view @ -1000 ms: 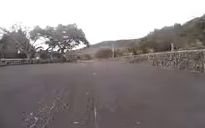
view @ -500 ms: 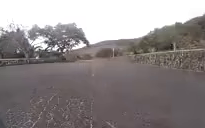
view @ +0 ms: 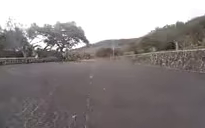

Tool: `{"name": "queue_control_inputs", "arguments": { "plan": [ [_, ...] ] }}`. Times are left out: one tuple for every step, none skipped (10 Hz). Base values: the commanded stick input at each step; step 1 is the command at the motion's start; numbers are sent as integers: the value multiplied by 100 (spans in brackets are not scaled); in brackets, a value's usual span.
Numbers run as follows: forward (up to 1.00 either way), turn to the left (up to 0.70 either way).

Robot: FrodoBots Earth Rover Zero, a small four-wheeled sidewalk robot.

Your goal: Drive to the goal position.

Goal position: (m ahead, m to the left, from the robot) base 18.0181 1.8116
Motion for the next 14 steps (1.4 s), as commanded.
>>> {"name": "queue_control_inputs", "arguments": {
  "plan": [
    [70,0],
    [70,0],
    [70,0],
    [70,0],
    [70,0],
    [70,0],
    [70,0],
    [70,0],
    [70,0],
    [70,0],
    [70,0],
    [70,0],
    [70,0],
    [70,0]
  ]
}}
